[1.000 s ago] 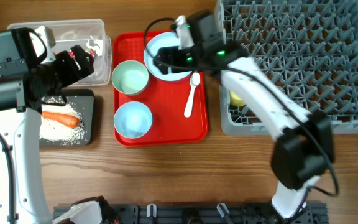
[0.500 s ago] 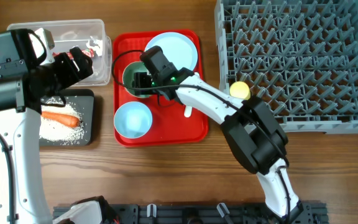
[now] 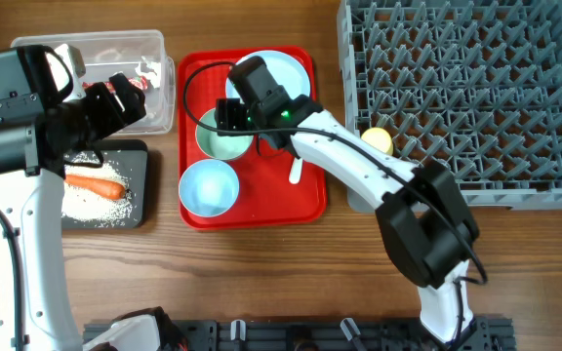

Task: Sort waste into correct bins and load items into the dishwasher rack
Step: 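Reach the right gripper to the green bowl and grasp its rim, then lift the green bowl into the rack's back corner and release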

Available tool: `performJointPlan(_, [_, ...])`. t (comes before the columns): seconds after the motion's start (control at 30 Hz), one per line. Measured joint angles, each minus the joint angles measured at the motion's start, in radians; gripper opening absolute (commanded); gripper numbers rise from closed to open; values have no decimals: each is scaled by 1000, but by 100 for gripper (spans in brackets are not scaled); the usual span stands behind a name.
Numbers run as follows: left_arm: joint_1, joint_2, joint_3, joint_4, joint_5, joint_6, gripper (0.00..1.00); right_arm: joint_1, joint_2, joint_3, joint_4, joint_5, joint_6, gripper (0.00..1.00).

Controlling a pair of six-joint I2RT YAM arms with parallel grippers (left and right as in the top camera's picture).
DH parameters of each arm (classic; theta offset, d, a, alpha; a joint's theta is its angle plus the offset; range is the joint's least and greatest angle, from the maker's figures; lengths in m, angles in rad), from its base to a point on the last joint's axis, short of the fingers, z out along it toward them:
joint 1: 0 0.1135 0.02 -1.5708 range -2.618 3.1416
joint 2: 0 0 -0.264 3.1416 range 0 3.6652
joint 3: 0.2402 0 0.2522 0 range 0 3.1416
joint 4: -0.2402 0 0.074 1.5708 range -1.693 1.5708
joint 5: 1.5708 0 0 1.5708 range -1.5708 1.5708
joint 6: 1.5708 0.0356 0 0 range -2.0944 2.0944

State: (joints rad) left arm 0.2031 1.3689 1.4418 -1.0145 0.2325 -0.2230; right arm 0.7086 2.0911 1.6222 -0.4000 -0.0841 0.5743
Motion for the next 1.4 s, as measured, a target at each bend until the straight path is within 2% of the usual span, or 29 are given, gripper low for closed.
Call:
performJointPlan(0.17, [0, 0, 0, 0, 0, 0, 100, -3, -8, 0, -77, 76, 19, 65])
performJointPlan(0.3, [0, 0, 0, 0, 0, 0, 100, -3, 26, 0, -93, 108, 53, 51])
performJointPlan(0.37, [0, 0, 0, 0, 0, 0, 100, -3, 60, 0, -95, 113, 66, 38])
performJointPlan(0.43, [0, 0, 0, 0, 0, 0, 100, -3, 89, 0, -101, 111, 79, 16])
performJointPlan(0.5, [0, 0, 0, 0, 0, 0, 100, -3, 108, 0, -103, 111, 93, 4])
performJointPlan(0.87, [0, 0, 0, 0, 0, 0, 100, -61, 90, 0, -120, 104, 87, 4])
performJointPlan(1.03, [0, 0, 0, 0, 0, 0, 100, -123, -88, 0, -120, 184, -26, 4])
performJointPlan(1.17, [0, 0, 0, 0, 0, 0, 100, -130, -276, 0, -108, 362, -117, 4])
performJointPlan(1.23, [0, 0, 0, 0, 0, 0, 100, -129, -349, 6, -63, 535, -175, 4])
performJointPlan(1.33, [0, 0, 0, 0, 0, 0, 100, -151, -349, 12, 60, 798, -290, 4])
performJointPlan(1.4, [0, 0, 0, 0, -1, 0, 100, -201, -308, 11, 203, 936, -432, 4])
